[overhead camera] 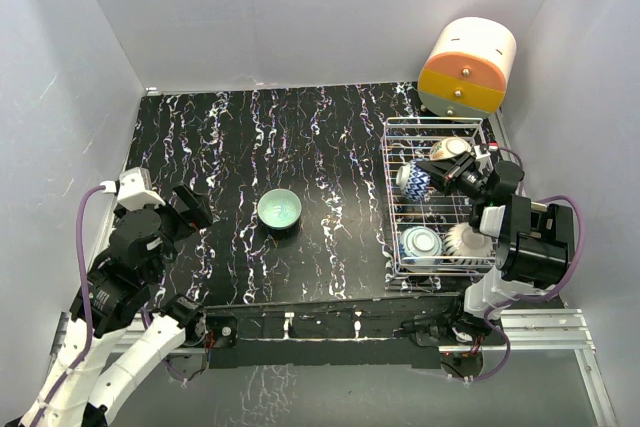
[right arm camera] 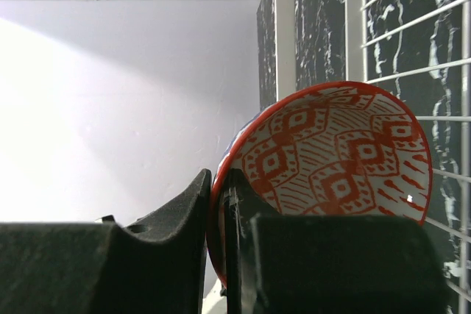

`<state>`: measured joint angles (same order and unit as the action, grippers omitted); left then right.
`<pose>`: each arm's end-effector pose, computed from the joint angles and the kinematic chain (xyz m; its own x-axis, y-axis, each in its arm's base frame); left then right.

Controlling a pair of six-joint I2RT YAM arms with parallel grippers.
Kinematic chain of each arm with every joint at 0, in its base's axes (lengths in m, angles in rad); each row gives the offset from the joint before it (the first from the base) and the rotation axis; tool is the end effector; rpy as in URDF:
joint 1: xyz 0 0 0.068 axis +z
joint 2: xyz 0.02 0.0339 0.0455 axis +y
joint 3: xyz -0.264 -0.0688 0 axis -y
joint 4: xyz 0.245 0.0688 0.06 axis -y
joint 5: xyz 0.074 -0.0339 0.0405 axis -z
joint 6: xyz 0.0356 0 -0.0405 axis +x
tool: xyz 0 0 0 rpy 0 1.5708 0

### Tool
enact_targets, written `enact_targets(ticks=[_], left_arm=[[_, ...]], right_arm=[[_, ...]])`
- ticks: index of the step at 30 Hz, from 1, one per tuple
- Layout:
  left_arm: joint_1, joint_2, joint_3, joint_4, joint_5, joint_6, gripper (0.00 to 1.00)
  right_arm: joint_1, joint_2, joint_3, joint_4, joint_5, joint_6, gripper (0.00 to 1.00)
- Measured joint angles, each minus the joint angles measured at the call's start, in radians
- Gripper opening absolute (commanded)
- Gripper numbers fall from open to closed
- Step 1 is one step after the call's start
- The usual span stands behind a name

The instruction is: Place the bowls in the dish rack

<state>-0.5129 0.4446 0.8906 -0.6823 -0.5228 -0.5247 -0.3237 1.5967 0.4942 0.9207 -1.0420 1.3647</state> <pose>0.0773 -0.0232 0.3623 -0.1776 -0.3981 -0.9000 -0.1003 0.9171 -0.3859 0.2766 -0.0604 0.1692 -0.6661 0.7443 -0.0485 0.0359 0.0969 0.9947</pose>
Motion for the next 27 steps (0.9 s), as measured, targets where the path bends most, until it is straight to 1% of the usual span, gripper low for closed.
enact_targets(ticks=[4, 8, 9, 11, 15, 17, 22, 27], left_arm=[[0.0, 0.002, 0.0, 0.002, 0.005, 0.0, 0.97], [0.0, 0.002, 0.0, 0.001, 0.007, 0.0, 0.97], [0.0, 0.002, 0.0, 0.001, 0.007, 0.0, 0.97], [0.0, 0.002, 0.0, 0.001, 0.007, 0.0, 0.97], [0.0, 0.002, 0.0, 0.001, 0.006, 0.001, 0.97], [0.0, 0.002, 0.0, 0.001, 0.007, 0.003, 0.97], [0.0, 0.002, 0.0, 0.001, 0.006, 0.008, 0.97], [0.0, 0.002, 0.0, 0.001, 0.006, 0.009, 0.97]], right_arm=[[0.044, 0.025, 0.0, 0.041, 0.024, 0.063, 0.11], [0.055, 0.03, 0.0, 0.042, 0.05, 0.079, 0.13], [0.055, 0.034, 0.001, 0.044, 0.053, 0.082, 0.14], [0.055, 0.046, 0.002, 0.058, 0.059, 0.094, 0.2], [0.054, 0.072, 0.005, 0.064, 0.09, 0.096, 0.26], [0.052, 0.077, 0.007, 0.047, 0.099, 0.091, 0.28], [0.038, 0.06, 0.008, -0.037, 0.132, 0.043, 0.34], [0.03, 0.01, 0.018, -0.245, 0.211, -0.098, 0.36]])
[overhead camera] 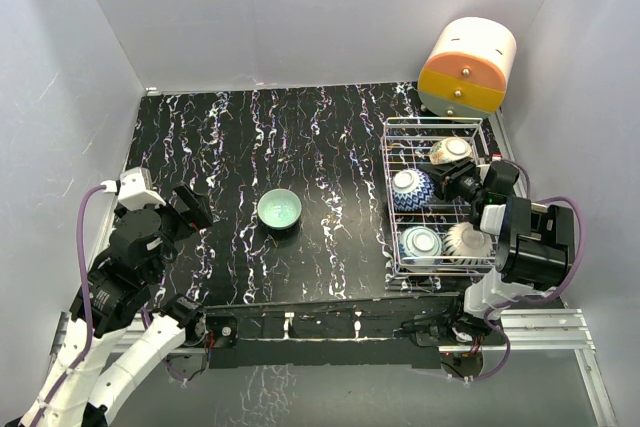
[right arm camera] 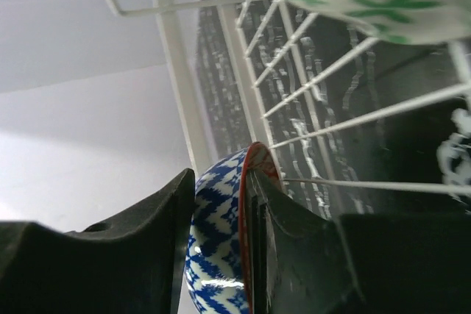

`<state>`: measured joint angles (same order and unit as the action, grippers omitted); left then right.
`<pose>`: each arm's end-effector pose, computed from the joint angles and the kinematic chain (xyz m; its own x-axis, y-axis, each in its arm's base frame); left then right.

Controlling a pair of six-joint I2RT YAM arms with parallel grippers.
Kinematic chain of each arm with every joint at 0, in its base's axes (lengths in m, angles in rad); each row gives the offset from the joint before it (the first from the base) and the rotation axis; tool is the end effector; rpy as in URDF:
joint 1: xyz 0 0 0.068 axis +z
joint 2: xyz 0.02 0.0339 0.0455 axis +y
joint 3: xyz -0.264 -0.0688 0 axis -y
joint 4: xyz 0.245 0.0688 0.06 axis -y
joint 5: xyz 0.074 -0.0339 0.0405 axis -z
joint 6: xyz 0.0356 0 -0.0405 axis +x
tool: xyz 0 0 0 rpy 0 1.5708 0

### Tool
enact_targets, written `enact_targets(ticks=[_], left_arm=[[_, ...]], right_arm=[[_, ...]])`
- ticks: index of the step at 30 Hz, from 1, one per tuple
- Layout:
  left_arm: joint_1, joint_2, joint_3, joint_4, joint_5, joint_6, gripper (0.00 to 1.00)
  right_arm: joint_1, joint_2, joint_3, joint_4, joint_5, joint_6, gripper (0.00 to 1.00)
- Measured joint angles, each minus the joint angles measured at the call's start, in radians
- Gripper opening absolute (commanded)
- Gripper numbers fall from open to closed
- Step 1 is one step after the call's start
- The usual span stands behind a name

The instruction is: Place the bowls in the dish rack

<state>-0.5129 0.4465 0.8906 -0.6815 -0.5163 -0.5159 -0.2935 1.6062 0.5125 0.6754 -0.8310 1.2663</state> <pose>0.0778 -0.0236 0.3623 -0.1825 -0.3896 -0.9027 -0.0936 0.9209 -0.3785 0.2801 -0.0572 0.1474 -0.5469 0.8371 0.0123 0.2357 0.1399 0.9617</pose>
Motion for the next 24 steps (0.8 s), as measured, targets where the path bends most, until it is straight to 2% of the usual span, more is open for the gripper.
enact_targets(ticks=[5, 6, 12, 24], left_arm=[[0.0, 0.0, 0.0, 0.0, 0.0, 0.0, 0.97], [0.0, 0.0, 0.0, 0.0, 0.001, 0.0, 0.97], [0.0, 0.0, 0.0, 0.0, 0.002, 0.0, 0.97], [0.0, -0.019, 0.0, 0.0, 0.004, -0.001, 0.97]], right_arm=[[-0.007, -0.069, 0.021, -0.225, 0.068, -0.134, 0.43], [-0.007, -0.086, 0.029, -0.27, 0.078, -0.163, 0.47], [-0.009, -0.14, 0.134, -0.508, 0.187, -0.341, 0.58], [-0.011, -0.202, 0.19, -0.723, 0.335, -0.546, 0.61]])
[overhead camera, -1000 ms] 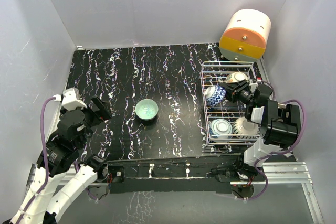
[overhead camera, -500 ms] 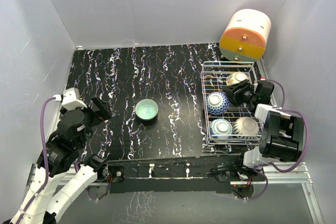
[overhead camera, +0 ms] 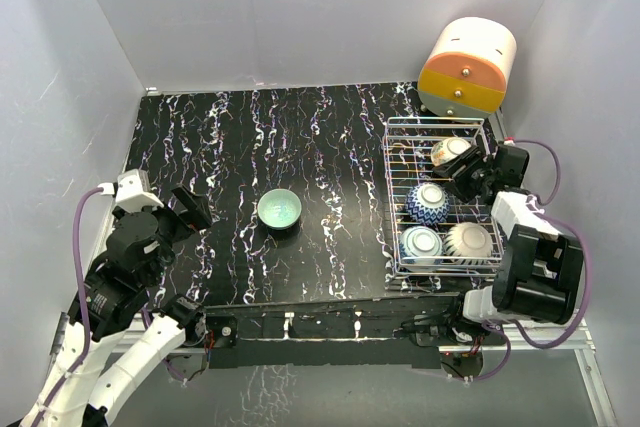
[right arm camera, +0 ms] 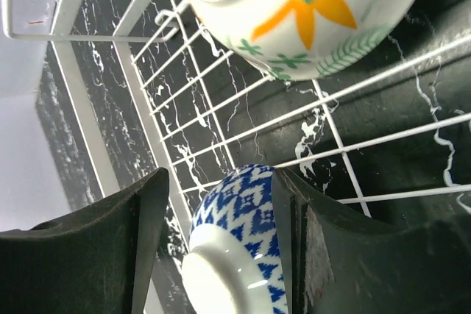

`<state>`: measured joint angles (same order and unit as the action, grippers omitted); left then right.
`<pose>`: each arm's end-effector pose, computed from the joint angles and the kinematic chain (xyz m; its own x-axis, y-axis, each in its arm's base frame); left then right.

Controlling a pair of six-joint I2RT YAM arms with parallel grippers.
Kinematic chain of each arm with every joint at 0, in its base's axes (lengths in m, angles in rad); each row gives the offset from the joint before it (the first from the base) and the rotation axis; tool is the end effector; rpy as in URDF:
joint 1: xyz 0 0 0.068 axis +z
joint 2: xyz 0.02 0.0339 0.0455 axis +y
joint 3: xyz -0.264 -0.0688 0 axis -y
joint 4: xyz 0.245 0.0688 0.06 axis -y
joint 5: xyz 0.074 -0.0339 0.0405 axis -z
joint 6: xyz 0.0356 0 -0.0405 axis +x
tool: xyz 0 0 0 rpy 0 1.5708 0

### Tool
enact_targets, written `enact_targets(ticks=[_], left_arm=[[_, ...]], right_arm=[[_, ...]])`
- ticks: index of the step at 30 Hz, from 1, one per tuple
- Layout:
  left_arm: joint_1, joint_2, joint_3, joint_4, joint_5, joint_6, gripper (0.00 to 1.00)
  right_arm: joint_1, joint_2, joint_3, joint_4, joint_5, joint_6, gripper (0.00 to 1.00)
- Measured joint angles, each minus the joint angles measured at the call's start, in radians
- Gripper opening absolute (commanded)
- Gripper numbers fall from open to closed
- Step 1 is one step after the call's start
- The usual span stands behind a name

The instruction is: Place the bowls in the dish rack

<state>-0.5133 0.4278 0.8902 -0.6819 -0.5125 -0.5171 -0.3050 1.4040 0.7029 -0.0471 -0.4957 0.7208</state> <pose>0.0737 -0.0215 0.3632 -0.1703 -0.3986 -0.9012 -0.0842 0.9171 -0.3897 0.2715 -0.0677 0.1900 -0.5326 0.7763 -0.3371 0.3769 0.5742 0.7268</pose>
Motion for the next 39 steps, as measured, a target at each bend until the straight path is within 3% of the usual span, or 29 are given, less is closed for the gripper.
enact_targets(ticks=[4, 9, 18, 31, 39], left_arm=[[0.0, 0.0, 0.0, 0.0, 0.001, 0.0, 0.97], [0.0, 0.0, -0.002, 0.001, 0.005, 0.0, 0.97], [0.0, -0.016, -0.006, 0.0, 0.013, -0.004, 0.97], [0.0, -0.063, -0.018, -0.008, 0.003, -0.008, 0.97], [0.0, -0.067, -0.026, -0.013, 0.002, -0.008, 0.97]], right_arm=[[0.047, -0.056, 0.081, -0.106, 0.087, -0.083, 0.61], [0.194, -0.164, 0.178, -0.167, 0.219, -0.178, 0.63], [0.358, -0.186, 0.245, -0.282, 0.281, -0.244, 0.63], [0.372, -0.153, 0.23, -0.389, 0.141, -0.285, 0.63], [0.385, -0.136, 0.188, -0.431, 0.161, -0.329, 0.63]])
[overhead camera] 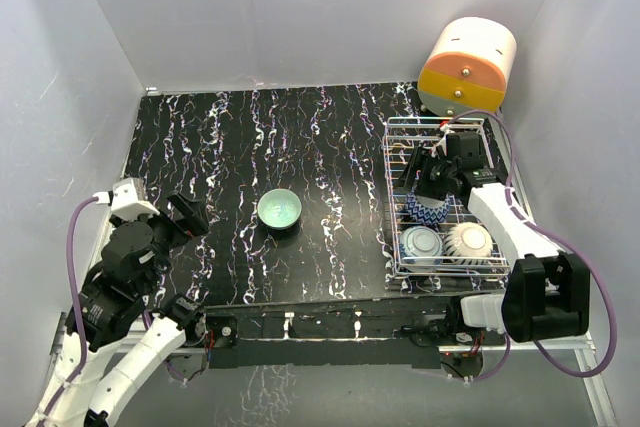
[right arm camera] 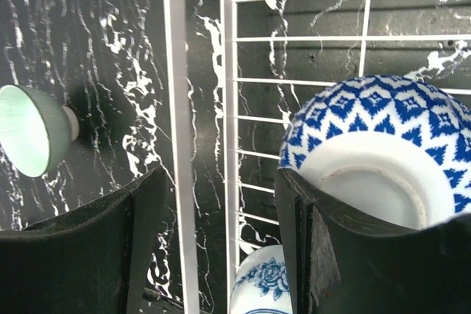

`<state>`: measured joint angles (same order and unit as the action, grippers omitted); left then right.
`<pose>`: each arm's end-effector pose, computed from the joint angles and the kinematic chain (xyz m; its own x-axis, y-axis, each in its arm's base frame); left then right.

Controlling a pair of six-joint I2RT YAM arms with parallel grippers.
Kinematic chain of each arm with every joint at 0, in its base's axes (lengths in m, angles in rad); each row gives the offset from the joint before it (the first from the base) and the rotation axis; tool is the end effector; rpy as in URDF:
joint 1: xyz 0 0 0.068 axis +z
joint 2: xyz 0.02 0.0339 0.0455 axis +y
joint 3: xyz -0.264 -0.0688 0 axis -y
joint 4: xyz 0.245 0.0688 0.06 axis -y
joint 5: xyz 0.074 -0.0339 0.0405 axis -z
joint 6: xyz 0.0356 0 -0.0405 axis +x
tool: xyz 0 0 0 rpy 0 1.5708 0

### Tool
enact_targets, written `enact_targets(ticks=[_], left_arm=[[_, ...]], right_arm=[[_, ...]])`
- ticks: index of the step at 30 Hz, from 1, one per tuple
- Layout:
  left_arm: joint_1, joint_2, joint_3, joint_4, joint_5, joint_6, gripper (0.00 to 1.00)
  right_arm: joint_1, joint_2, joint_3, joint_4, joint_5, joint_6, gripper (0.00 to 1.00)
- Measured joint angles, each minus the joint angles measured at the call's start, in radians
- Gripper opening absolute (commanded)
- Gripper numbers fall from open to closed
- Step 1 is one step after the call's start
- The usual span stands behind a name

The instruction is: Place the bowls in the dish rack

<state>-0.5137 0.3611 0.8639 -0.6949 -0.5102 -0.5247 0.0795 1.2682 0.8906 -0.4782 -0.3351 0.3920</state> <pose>0.0625 -0.0153 0.3573 -0.1496 -0.4175 -0.8963 -0.0735 0.9086 -0.4110 0.2600 0.0325 0.2497 -0.8064 0.2977 -0.5110 0.0196 0.8771 0.4800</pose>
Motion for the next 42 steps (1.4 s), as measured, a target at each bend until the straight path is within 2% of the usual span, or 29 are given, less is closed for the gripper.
enact_targets(ticks=[6, 16, 32, 36, 42], left_arm=[[0.0, 0.0, -0.009, 0.001, 0.0, 0.0, 0.97], [0.0, 0.002, -0.015, 0.005, -0.003, 0.008, 0.97], [0.0, 0.006, -0.015, 0.005, -0.005, 0.019, 0.97], [0.0, 0.006, -0.015, 0.005, -0.005, 0.021, 0.97], [0.0, 0.014, -0.015, 0.006, -0.004, 0.023, 0.97]], right_arm=[[0.01, 0.029, -0.005, -0.025, 0.058, -0.01, 0.63], [0.012, 0.005, -0.035, -0.045, 0.353, -0.018, 0.64], [0.013, -0.027, -0.055, 0.01, 0.597, 0.034, 0.68], [0.011, -0.054, -0.056, 0.01, 0.615, 0.036, 0.68], [0.039, -0.153, -0.054, 0.024, 0.481, 0.029, 0.74]])
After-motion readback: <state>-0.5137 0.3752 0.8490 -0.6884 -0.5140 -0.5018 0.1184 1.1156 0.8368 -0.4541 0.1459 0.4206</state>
